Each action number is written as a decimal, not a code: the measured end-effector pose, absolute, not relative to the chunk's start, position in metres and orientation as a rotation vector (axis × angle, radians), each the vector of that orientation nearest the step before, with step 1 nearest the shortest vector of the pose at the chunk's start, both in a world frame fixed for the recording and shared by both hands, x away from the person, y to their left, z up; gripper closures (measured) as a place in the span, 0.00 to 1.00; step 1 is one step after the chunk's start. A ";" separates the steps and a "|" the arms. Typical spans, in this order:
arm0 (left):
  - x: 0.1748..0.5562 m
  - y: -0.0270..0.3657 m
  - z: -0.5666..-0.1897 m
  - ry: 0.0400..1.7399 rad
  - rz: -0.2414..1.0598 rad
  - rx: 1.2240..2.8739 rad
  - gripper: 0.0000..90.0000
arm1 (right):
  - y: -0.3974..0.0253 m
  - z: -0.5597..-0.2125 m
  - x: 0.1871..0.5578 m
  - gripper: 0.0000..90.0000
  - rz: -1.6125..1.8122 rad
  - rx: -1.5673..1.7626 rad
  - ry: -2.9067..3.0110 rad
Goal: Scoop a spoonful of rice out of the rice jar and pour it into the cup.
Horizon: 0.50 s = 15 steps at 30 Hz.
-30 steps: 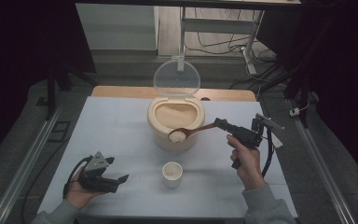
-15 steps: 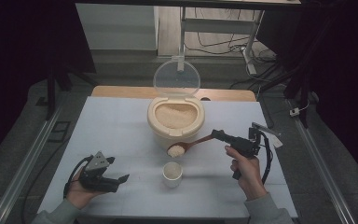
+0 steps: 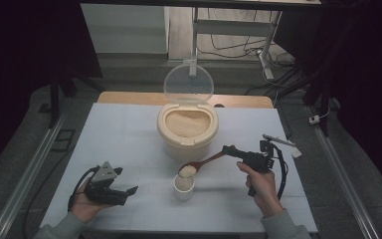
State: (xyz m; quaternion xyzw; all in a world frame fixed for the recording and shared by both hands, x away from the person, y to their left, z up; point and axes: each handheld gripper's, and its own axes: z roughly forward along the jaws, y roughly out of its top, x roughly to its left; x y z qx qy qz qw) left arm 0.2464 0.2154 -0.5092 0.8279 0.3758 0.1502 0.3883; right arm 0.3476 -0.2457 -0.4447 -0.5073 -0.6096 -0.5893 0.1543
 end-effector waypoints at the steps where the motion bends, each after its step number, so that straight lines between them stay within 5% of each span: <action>1: 0.247 0.215 -0.509 0.957 0.382 2.105 0.16 | -0.245 -0.445 0.348 0.93 -1.687 -1.453 -1.759; 15: 0.247 0.216 -0.509 0.957 0.381 2.105 0.16 | -0.232 -0.436 0.345 0.93 -1.681 -1.414 -1.937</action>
